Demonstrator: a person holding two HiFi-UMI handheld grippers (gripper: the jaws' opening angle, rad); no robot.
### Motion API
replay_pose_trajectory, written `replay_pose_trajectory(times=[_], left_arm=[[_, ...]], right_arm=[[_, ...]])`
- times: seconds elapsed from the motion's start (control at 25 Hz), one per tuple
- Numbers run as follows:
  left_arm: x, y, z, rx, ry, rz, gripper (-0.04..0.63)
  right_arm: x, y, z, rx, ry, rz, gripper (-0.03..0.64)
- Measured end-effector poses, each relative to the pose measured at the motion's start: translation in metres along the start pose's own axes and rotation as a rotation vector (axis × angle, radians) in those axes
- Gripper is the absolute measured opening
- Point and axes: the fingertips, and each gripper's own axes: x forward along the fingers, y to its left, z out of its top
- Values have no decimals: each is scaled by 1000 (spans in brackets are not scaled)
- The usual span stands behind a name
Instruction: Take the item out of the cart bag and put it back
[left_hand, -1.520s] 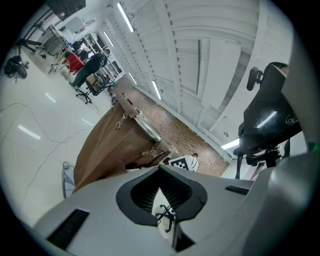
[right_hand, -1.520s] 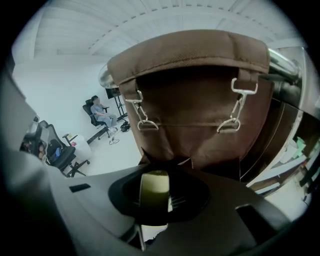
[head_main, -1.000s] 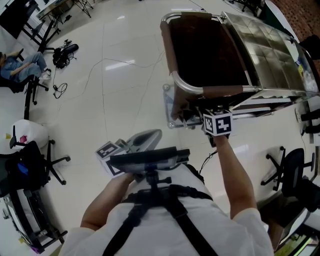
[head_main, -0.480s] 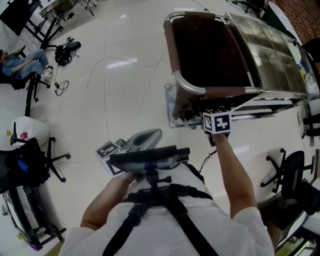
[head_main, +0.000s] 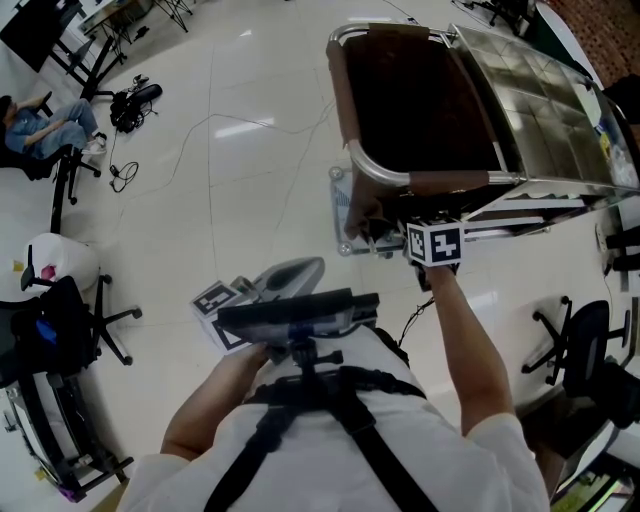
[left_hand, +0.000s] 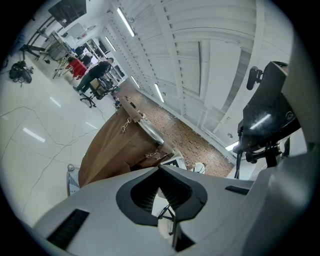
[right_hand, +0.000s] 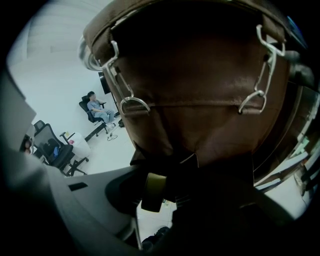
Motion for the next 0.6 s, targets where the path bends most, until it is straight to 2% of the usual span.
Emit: replay_pose_trajectory(times=[0.44,0.52,0.6], left_arm=[[-1,-3,-1,-2,6,-11,2],[-1,-3,-2,-2,9,-14,2],[0,-3,-3,-2,12,-16,2]], right_arm=[[-11,7,7,27,-70,31,184],[-14,6,8,35,-90,27,213],[-18,2,8,45,-102,8,213]])
